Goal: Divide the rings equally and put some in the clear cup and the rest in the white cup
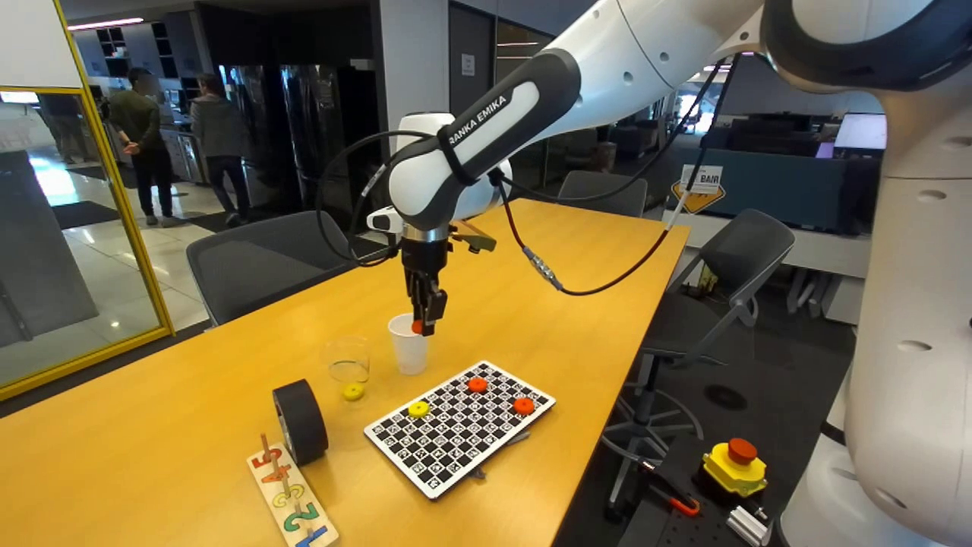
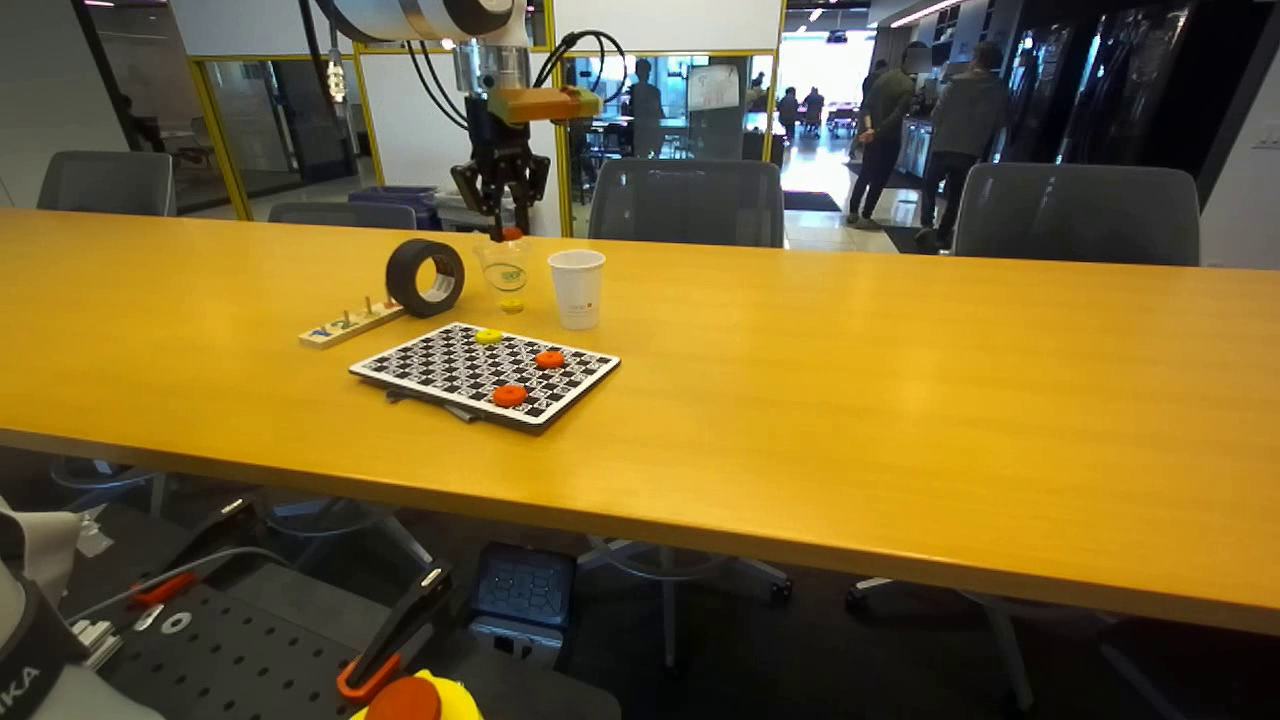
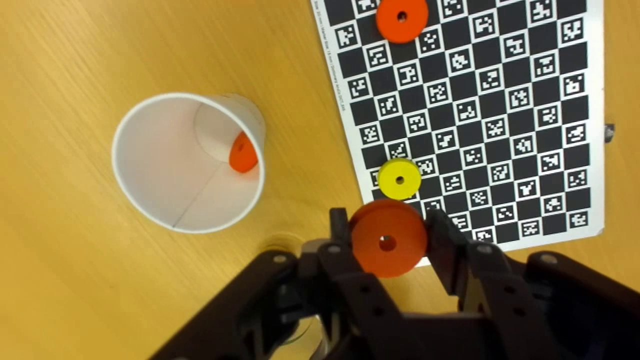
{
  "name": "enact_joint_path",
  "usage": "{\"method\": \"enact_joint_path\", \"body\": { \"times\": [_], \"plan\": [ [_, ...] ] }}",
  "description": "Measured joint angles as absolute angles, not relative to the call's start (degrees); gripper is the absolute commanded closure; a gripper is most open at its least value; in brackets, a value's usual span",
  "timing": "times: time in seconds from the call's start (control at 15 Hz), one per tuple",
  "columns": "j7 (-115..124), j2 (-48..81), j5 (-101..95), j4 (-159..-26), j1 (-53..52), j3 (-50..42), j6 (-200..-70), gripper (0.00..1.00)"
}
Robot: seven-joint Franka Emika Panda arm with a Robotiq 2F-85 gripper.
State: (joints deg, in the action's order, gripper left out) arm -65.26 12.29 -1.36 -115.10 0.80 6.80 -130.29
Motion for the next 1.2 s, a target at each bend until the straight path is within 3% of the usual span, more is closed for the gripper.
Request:
{"method": "enact_joint_path", "body": {
  "times": [1.07, 1.13, 1.2],
  "plan": [
    [-66.26, 29.00, -1.37, -96.83, 3.33, 5.94, -130.33, 0.80],
    [-66.27, 29.60, -1.38, -96.11, 3.50, 5.93, -130.31, 0.33],
    [-66.27, 30.08, -1.38, -95.52, 3.63, 5.93, -130.30, 0.32]
  ]
}}
